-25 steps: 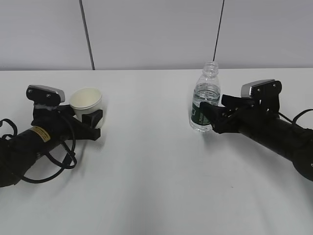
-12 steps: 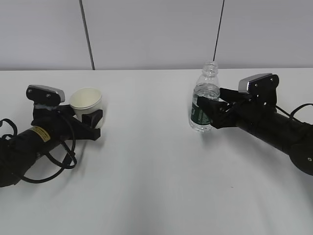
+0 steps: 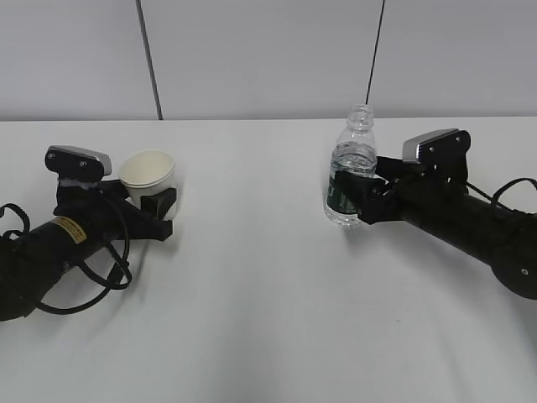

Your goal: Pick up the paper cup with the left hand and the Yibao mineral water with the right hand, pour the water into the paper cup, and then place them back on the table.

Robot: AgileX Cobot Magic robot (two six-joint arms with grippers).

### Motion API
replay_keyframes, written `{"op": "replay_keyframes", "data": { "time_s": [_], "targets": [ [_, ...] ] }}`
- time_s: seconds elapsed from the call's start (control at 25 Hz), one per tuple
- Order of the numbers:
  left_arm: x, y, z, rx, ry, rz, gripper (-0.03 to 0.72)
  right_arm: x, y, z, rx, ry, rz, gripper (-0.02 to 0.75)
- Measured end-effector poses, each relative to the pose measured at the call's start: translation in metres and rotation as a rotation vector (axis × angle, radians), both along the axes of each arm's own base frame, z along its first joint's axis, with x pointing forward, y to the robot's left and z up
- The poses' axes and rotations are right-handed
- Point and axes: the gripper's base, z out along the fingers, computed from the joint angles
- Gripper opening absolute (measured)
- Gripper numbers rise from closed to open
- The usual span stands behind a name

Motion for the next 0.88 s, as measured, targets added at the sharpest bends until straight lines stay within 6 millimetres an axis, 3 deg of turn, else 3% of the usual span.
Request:
{"op": "replay_keyframes", "data": {
  "time_s": [0.28, 0.88],
  "targets": [
    [0.0, 0.0, 0.0, 0.0, 0.0, 0.0, 0.451, 0.009, 0.001, -0.016, 0.004, 0.013, 0.004, 0.588],
    [0.0, 0.0, 0.0, 0.0, 0.0, 0.0, 0.451, 0.018, 0.003, -0.021, 0.014, -0.016, 0.024, 0.588]
  ]
}}
